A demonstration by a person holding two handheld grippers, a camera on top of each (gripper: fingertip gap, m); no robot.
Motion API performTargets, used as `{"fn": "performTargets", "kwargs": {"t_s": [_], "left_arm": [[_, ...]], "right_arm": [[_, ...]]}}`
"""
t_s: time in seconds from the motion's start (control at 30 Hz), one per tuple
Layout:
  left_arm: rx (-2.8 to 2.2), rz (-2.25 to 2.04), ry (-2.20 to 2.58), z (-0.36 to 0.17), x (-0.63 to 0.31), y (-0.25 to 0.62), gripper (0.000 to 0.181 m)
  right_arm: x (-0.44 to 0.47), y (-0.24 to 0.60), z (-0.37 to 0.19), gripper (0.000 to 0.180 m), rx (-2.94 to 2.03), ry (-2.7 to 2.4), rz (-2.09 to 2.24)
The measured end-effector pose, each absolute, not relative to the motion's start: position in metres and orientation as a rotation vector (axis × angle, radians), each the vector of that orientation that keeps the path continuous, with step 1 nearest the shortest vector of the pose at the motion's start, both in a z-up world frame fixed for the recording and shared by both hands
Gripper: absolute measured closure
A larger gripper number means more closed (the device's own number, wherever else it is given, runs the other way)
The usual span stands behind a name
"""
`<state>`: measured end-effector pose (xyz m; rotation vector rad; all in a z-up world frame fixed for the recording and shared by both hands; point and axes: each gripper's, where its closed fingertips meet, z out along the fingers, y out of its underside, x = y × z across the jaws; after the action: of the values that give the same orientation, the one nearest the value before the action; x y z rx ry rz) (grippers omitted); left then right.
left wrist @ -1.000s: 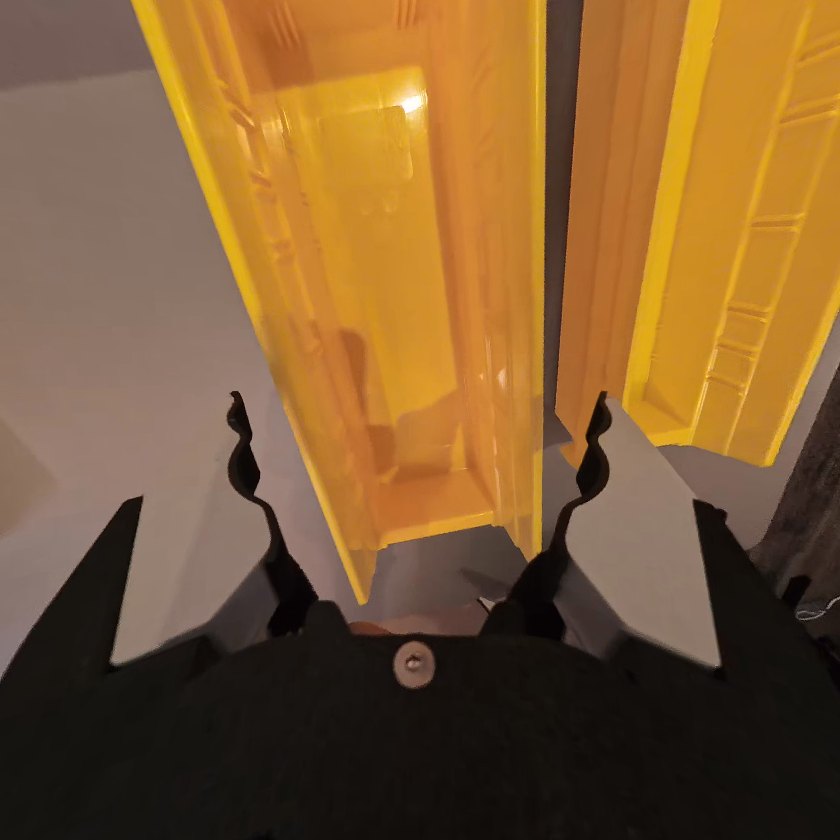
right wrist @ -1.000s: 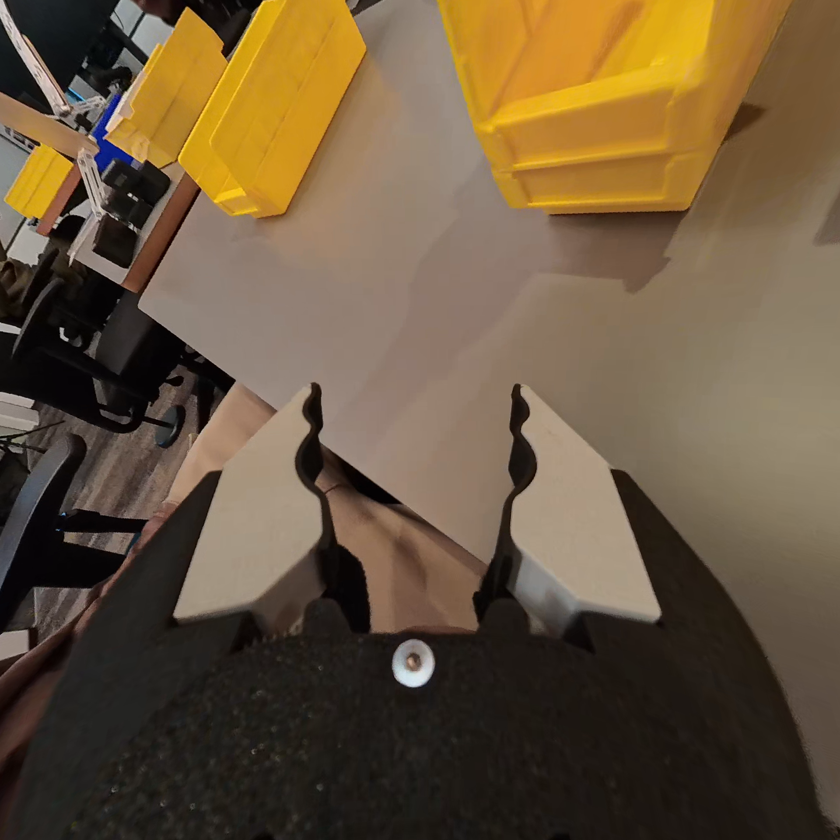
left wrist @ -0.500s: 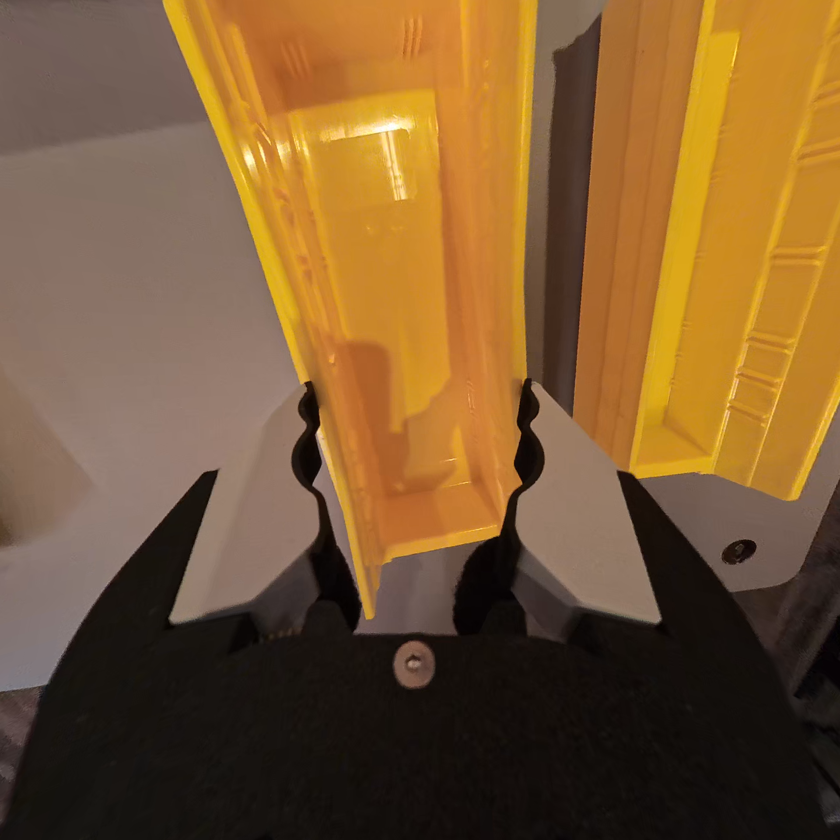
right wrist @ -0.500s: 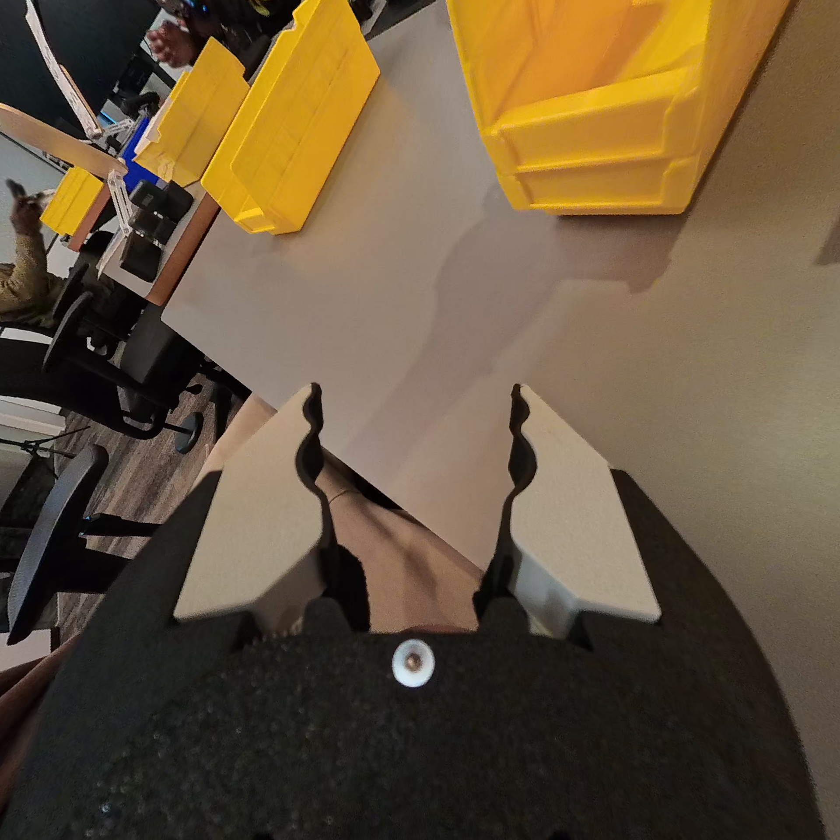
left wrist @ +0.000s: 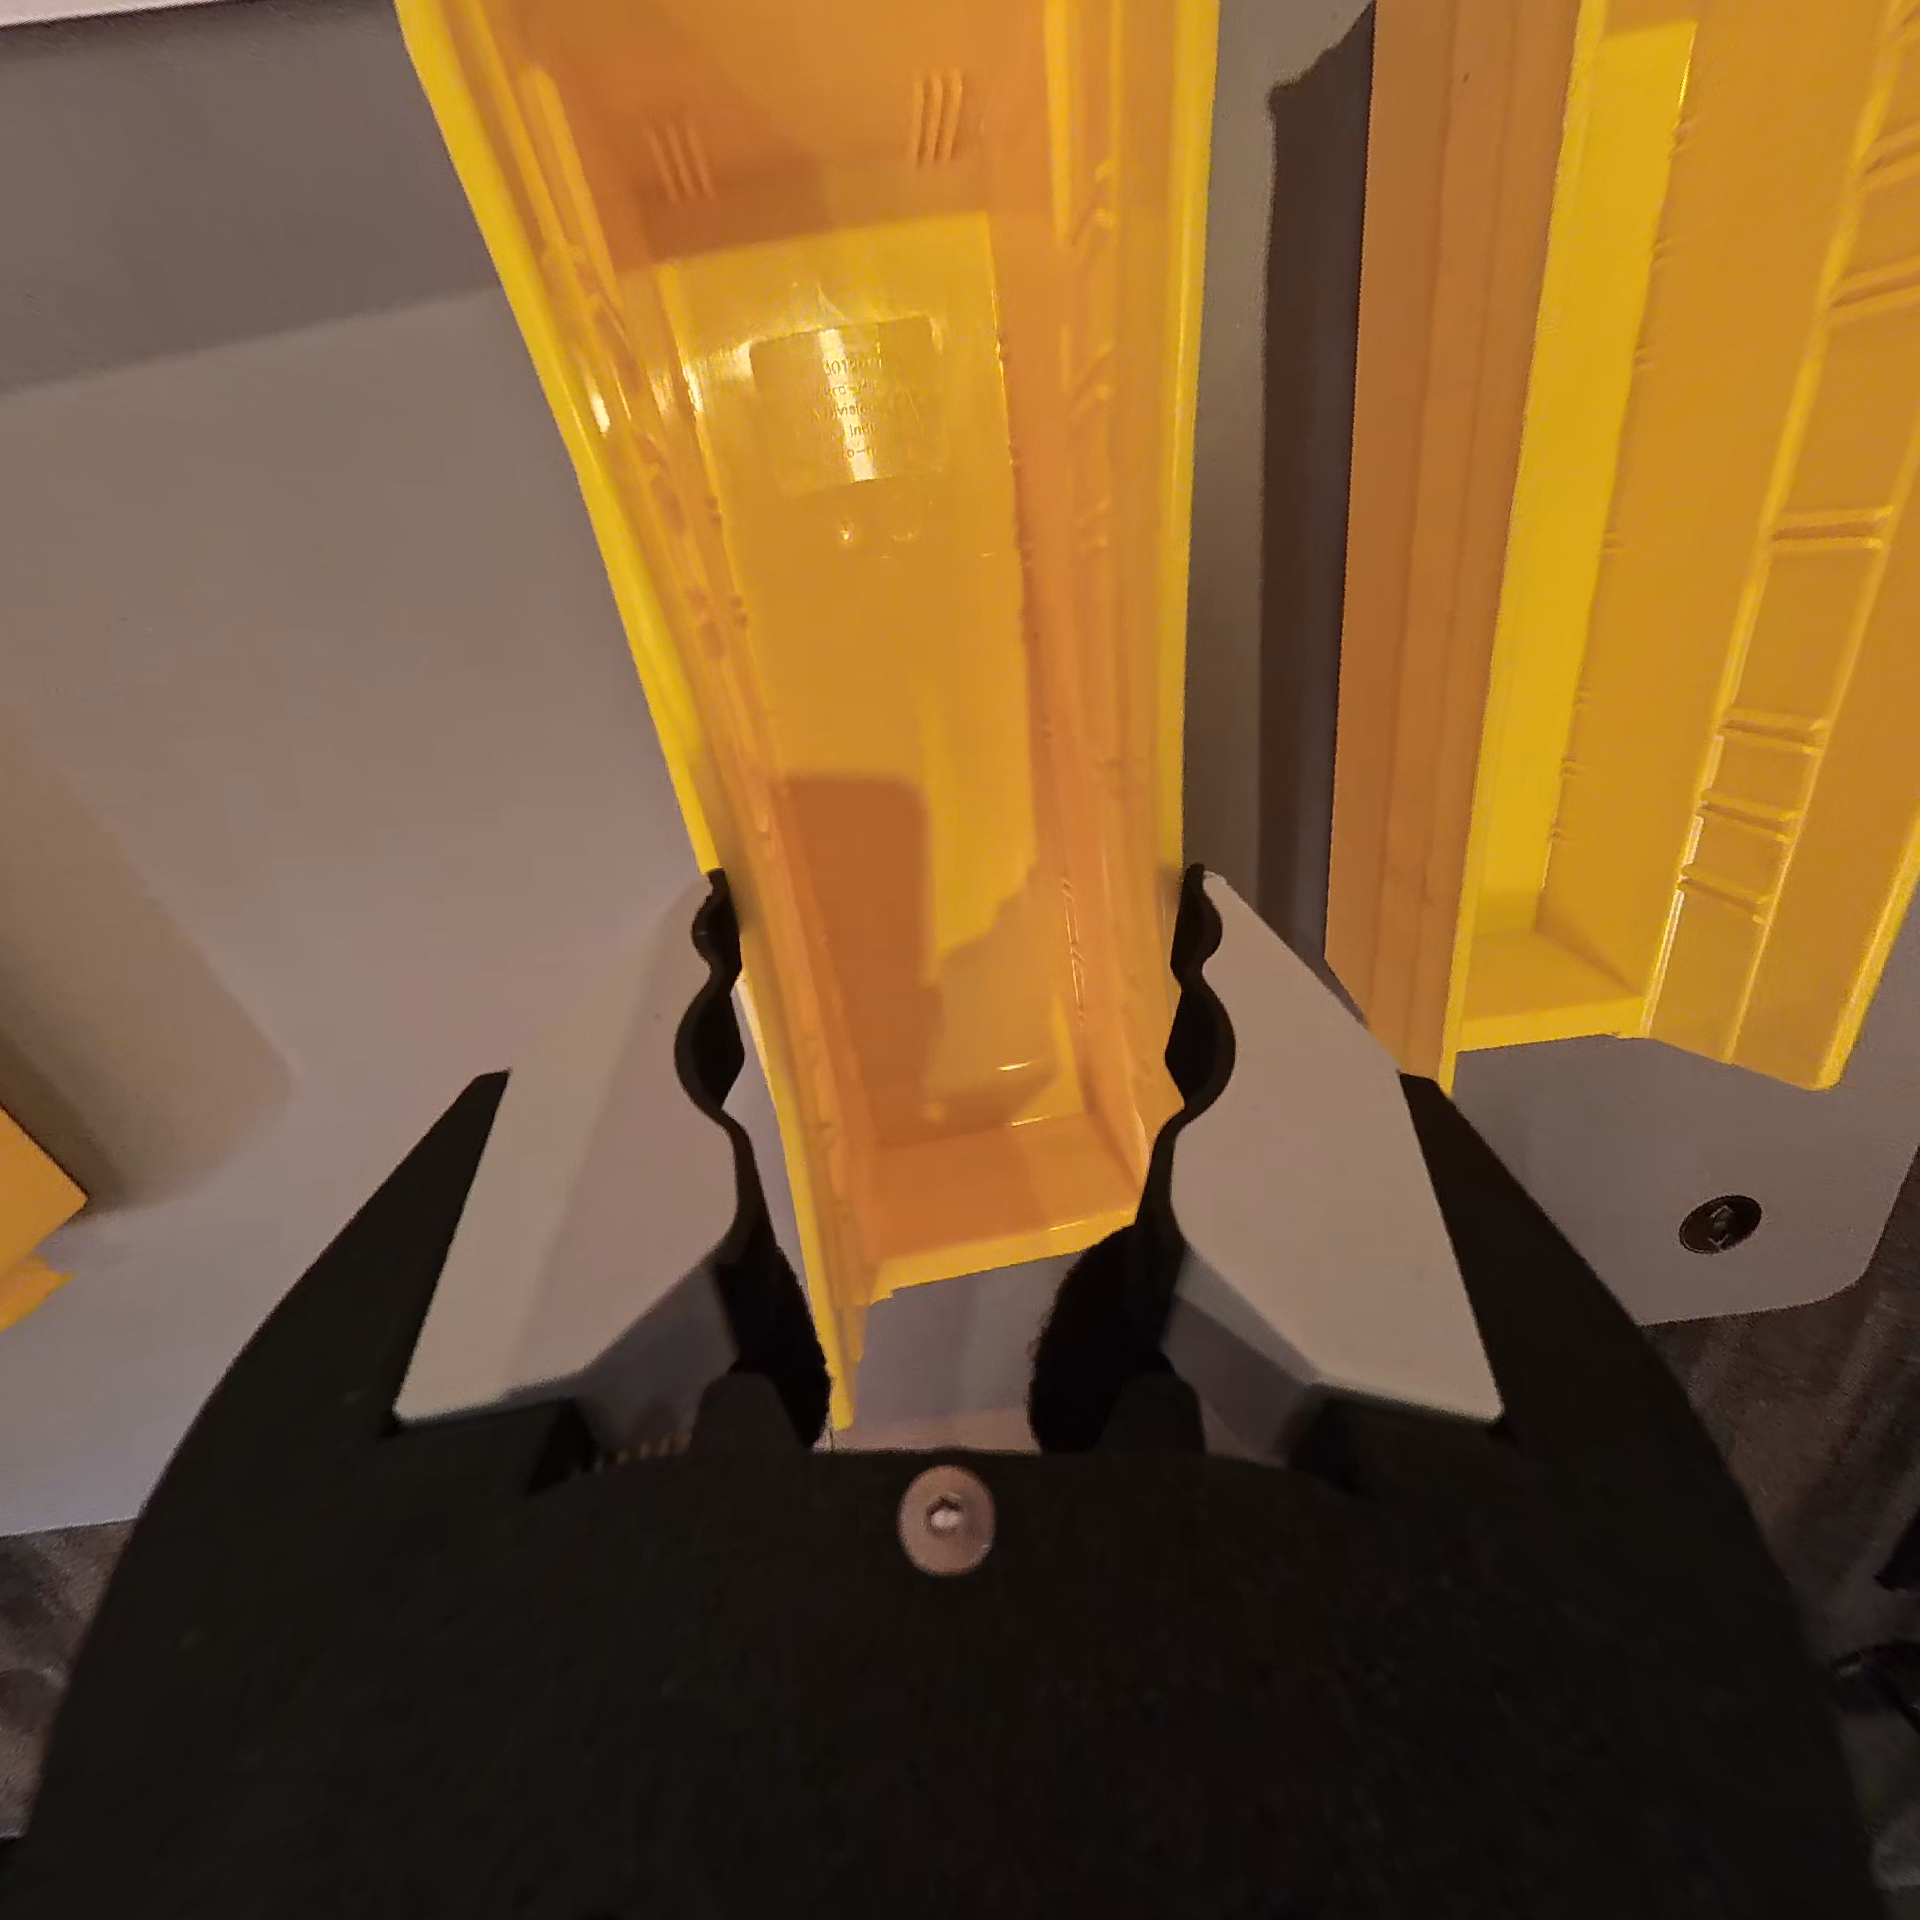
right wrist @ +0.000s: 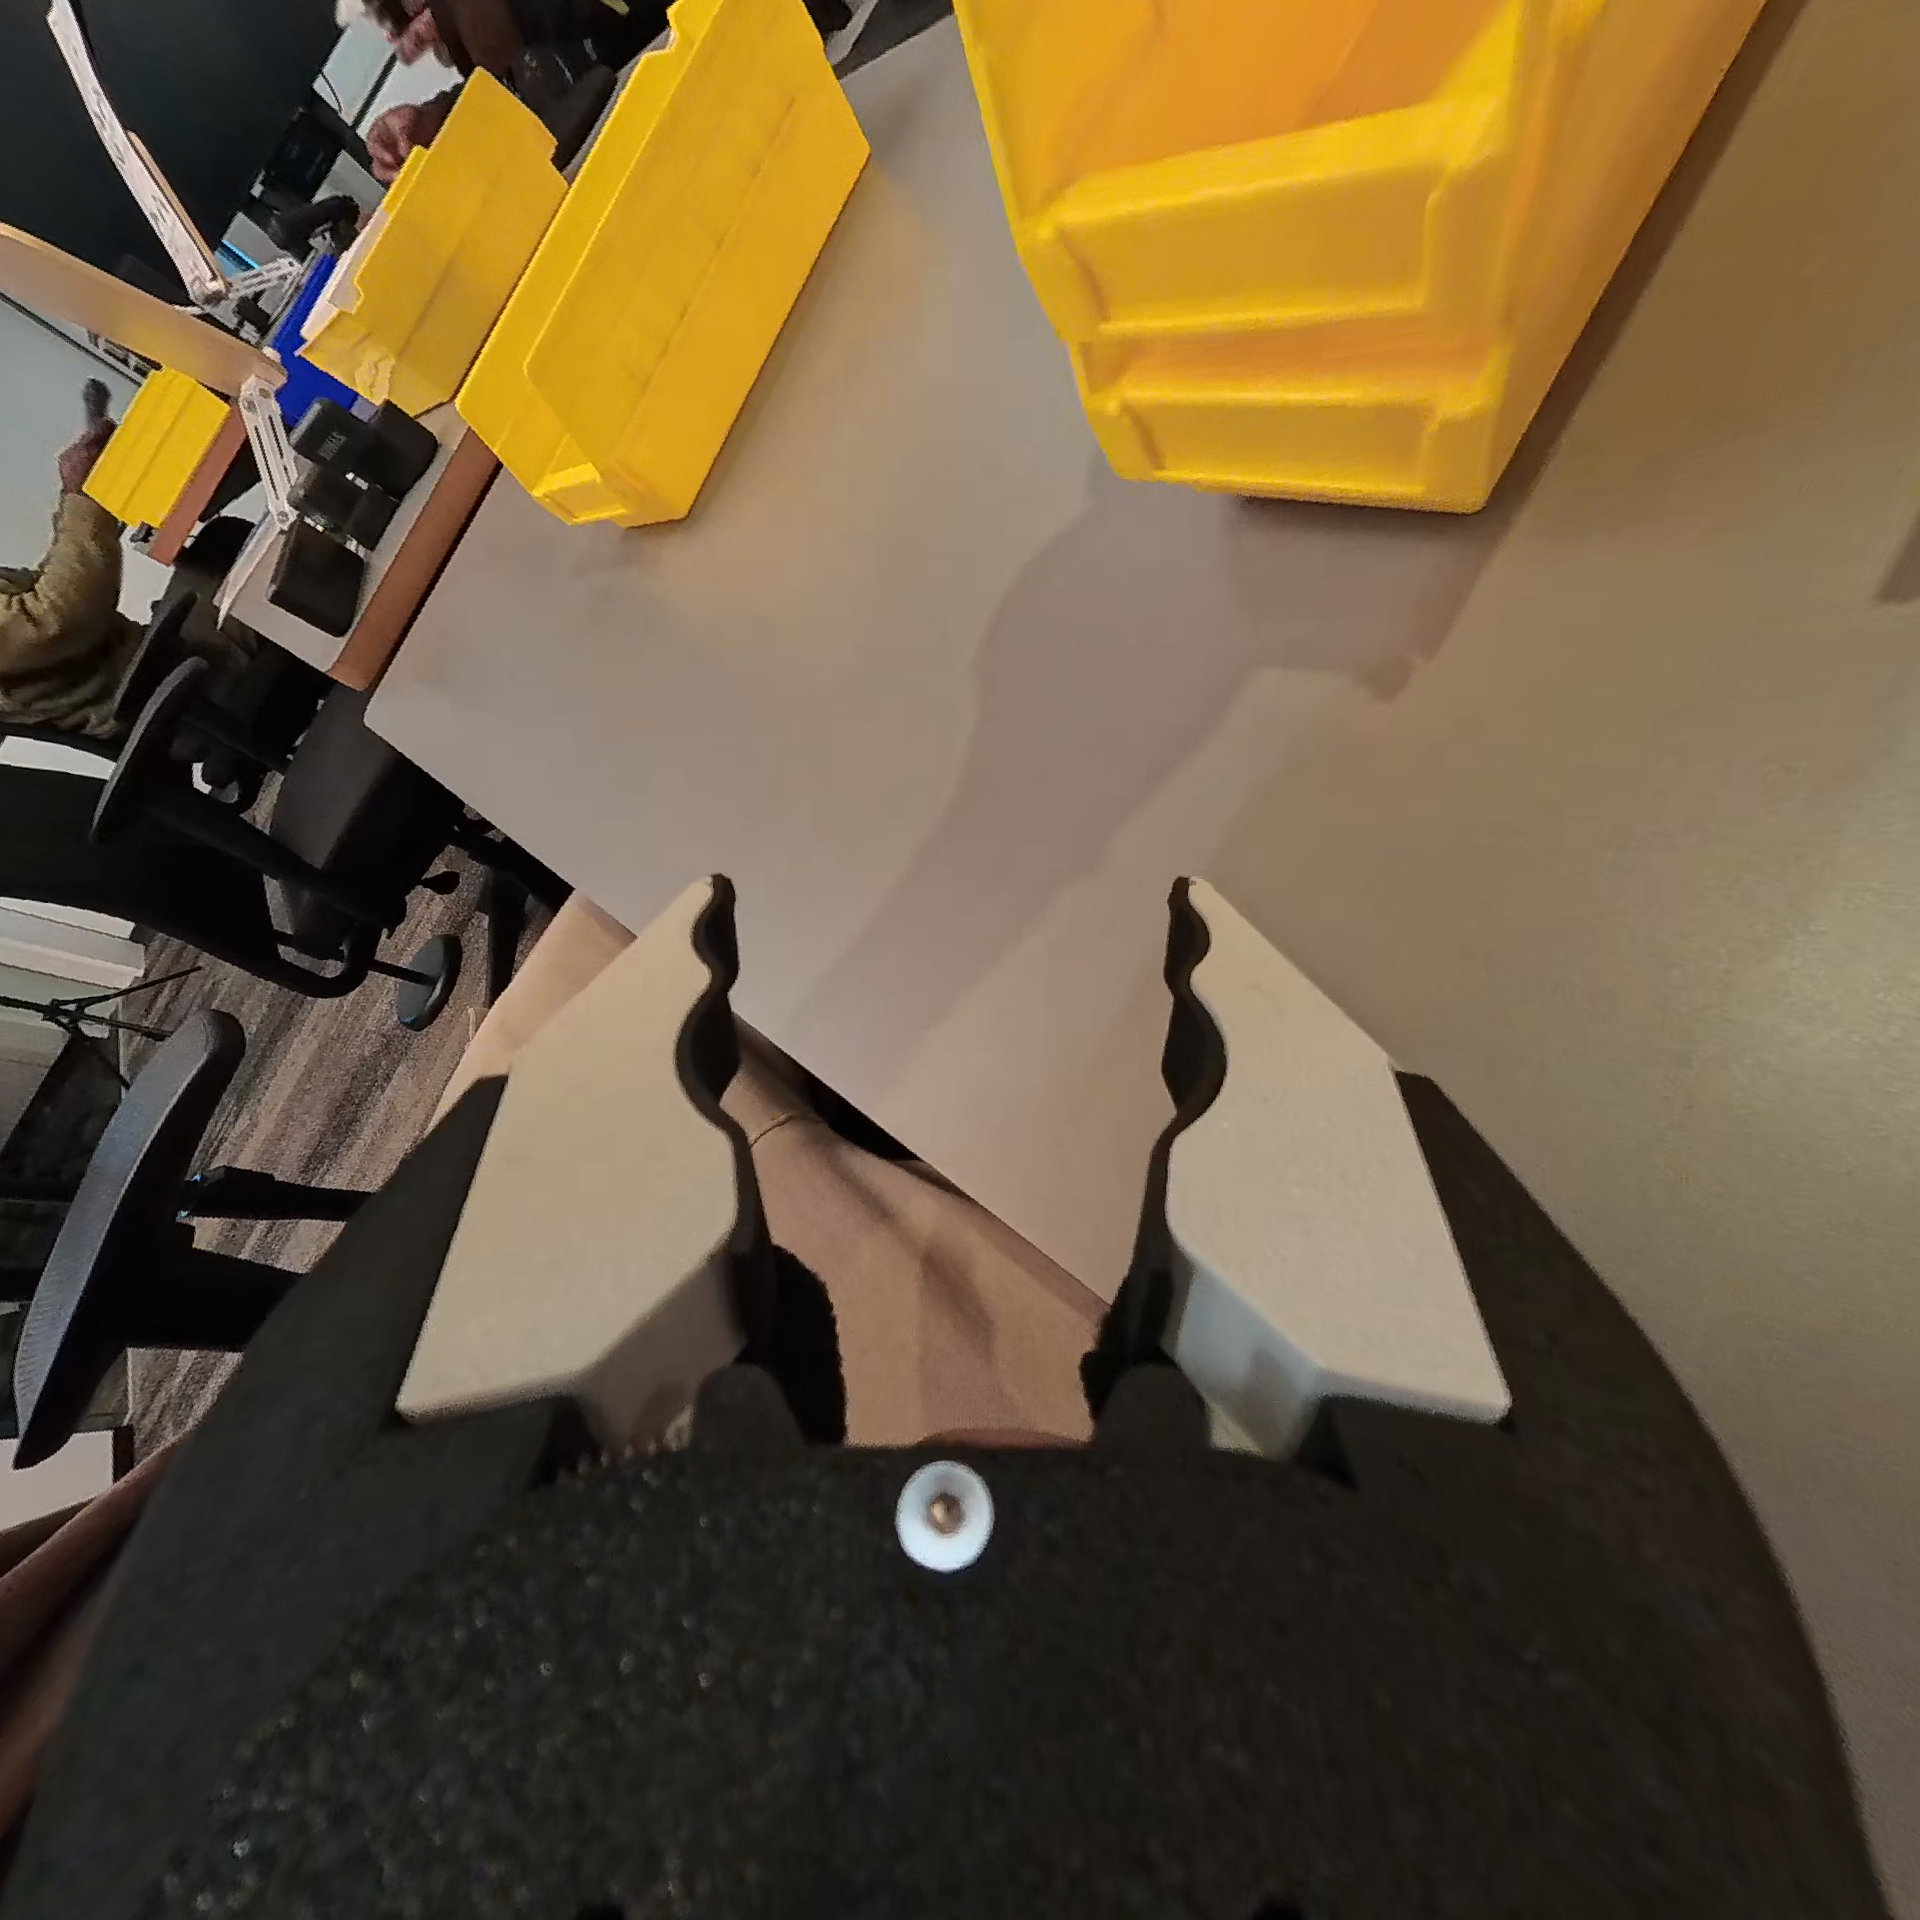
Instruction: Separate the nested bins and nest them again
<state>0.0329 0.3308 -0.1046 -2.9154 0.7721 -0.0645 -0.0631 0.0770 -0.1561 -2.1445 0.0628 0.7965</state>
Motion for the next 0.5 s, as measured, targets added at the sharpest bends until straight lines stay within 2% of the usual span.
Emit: {"fn": "performTargets", "kwargs": {"t_s": [0.23,0.5], "left_arm": [[-2.897,-0.115,0.772,-0.076,0.039,0.331,0.097],[-2.794,-0.186,0.745,0.017,0.015,0.35,0.097]], "right_arm": [[-0.064,0.077,-0.156,0.097,-2.144,0.061,0.8],[-0.065,0.077,-0.155,0.097,-2.144,0.057,0.797]]}}
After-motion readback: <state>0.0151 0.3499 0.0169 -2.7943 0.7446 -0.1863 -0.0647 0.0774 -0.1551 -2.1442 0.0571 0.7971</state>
